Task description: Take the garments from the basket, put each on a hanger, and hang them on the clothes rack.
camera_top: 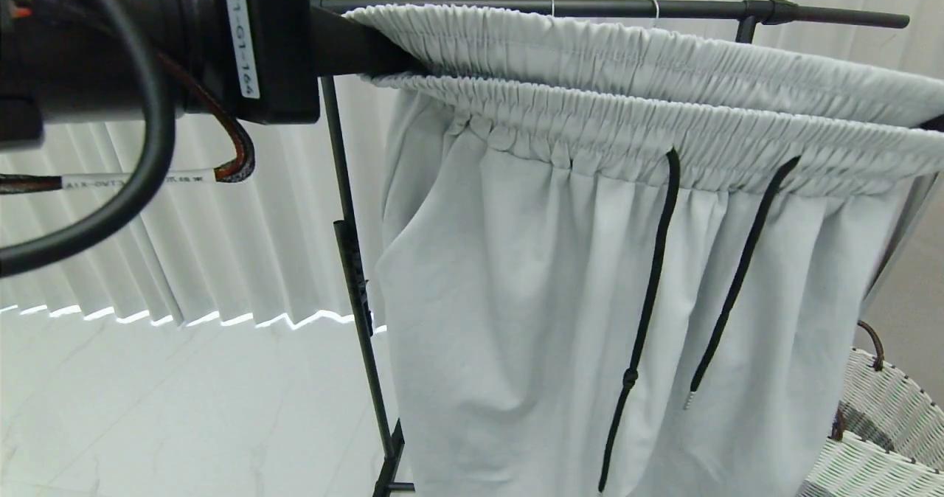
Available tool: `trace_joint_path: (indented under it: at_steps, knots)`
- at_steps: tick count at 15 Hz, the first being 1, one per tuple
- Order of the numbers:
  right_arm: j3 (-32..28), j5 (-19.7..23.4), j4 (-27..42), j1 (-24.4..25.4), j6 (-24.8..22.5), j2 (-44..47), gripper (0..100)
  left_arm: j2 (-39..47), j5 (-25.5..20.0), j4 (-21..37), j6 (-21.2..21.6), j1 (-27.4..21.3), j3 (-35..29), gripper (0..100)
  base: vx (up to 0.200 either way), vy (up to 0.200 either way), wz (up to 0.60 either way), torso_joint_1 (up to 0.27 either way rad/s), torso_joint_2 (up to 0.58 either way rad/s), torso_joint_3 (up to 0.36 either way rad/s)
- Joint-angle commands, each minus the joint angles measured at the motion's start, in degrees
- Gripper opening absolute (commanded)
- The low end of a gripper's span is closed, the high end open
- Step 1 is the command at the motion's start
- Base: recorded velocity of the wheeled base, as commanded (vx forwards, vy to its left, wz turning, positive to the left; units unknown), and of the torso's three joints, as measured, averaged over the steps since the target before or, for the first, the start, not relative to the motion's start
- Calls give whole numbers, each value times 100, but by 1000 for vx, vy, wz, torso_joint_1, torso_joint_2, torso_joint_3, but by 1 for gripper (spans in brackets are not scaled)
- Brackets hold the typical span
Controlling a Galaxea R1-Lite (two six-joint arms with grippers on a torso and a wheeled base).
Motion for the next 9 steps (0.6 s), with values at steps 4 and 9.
trace_joint_path:
  at_steps: [4,9]
  knots:
    - [36,703,405,772,19,-361,0,86,-3,-1,7,-24,-96,0,0,0,0,0,0,0]
    - [273,650,405,1343,71,-361,0,77,-47,43,16,-33,-131,0,0,0,0,0,0,0]
